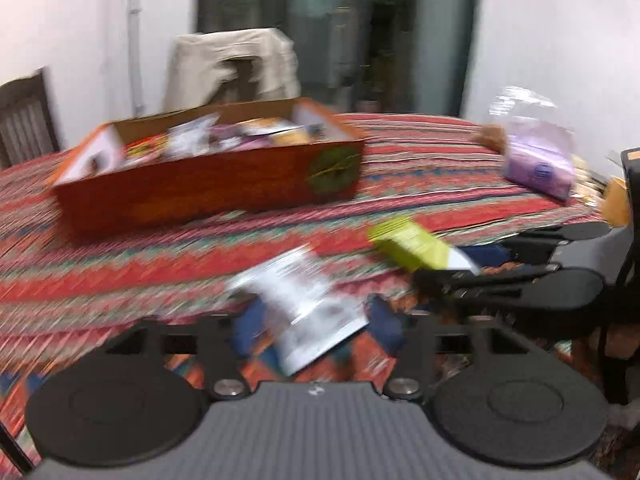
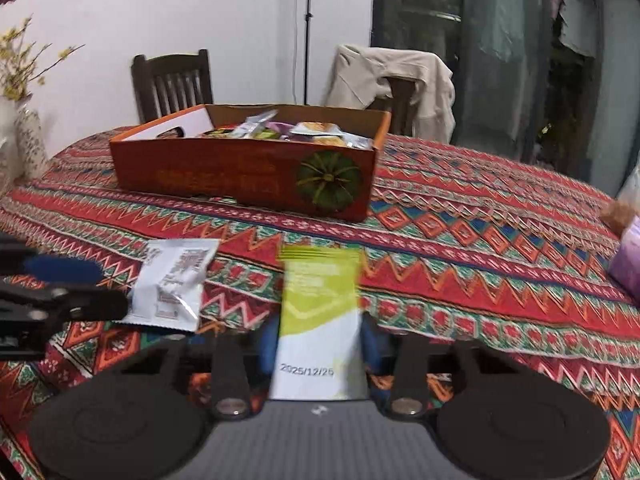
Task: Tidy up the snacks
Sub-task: 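Grasp the white wrapper with left tool while right tool grasps the green-white bar, then carry the white wrapper with left tool while right tool carries the green bar to the box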
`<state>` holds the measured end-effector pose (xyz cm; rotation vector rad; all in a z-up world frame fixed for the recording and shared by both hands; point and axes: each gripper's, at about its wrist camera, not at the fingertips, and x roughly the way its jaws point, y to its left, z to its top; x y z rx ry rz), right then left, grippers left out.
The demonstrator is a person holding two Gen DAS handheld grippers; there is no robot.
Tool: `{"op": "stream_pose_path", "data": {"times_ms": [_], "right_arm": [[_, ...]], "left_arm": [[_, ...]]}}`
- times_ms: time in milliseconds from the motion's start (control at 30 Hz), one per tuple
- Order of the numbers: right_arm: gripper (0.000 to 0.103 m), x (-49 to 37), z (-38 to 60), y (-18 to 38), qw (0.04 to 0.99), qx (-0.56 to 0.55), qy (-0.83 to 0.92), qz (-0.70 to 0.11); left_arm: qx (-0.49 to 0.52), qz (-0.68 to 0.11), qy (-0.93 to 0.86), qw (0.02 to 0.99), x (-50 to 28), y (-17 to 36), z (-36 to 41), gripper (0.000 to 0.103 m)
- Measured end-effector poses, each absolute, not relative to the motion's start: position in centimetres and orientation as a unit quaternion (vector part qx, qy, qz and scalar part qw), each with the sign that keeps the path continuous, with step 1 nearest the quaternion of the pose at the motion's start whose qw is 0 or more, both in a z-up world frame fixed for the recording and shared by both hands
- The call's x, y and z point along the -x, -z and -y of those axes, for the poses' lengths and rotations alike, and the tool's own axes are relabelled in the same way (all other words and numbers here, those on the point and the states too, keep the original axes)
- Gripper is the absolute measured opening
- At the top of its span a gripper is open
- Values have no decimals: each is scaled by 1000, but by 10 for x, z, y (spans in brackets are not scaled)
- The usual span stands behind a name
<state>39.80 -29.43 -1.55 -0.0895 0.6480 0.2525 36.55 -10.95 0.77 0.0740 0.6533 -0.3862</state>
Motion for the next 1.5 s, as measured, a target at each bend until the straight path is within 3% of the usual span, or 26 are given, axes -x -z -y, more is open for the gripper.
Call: {"op": "stream_pose_path", "data": {"times_ms": [33, 133, 233, 300, 333, 367, 467, 567, 1000, 1500], "right_arm": [[39, -398, 300, 15, 940, 41, -119, -317], [40, -396, 320, 15, 942, 21, -119, -313], [47, -397, 344, 16, 937, -52, -148, -313], [62, -399, 349, 17, 933, -72, -162, -314], [62, -398, 348, 18, 933, -70, -162, -315], [62, -397, 344, 18, 934, -58, -158, -316], [60, -395, 330, 18, 937, -15, -143, -319], [38, -391, 328, 17, 940, -1, -129, -315], [37, -298, 311, 16, 938, 46, -141, -313], [36, -265, 280, -6, 949, 42, -133, -282]], "left_arm": [[-35, -326, 178, 928, -374, -4, 116, 82], [-36, -348, 135, 927, -394, 9, 131, 82], [-44, -337, 119, 933, -395, 18, 137, 82], [-43, -336, 112, 934, -393, 16, 137, 69], [-41, -335, 106, 935, -392, 16, 136, 51], [-42, -334, 105, 936, -391, 14, 138, 44], [-40, -345, 95, 933, -387, 11, 138, 41], [-46, -352, 88, 931, -372, 8, 136, 40], [-5, -357, 80, 931, -256, 2, 77, 40], [20, -305, 87, 948, -238, -24, 30, 41]]}}
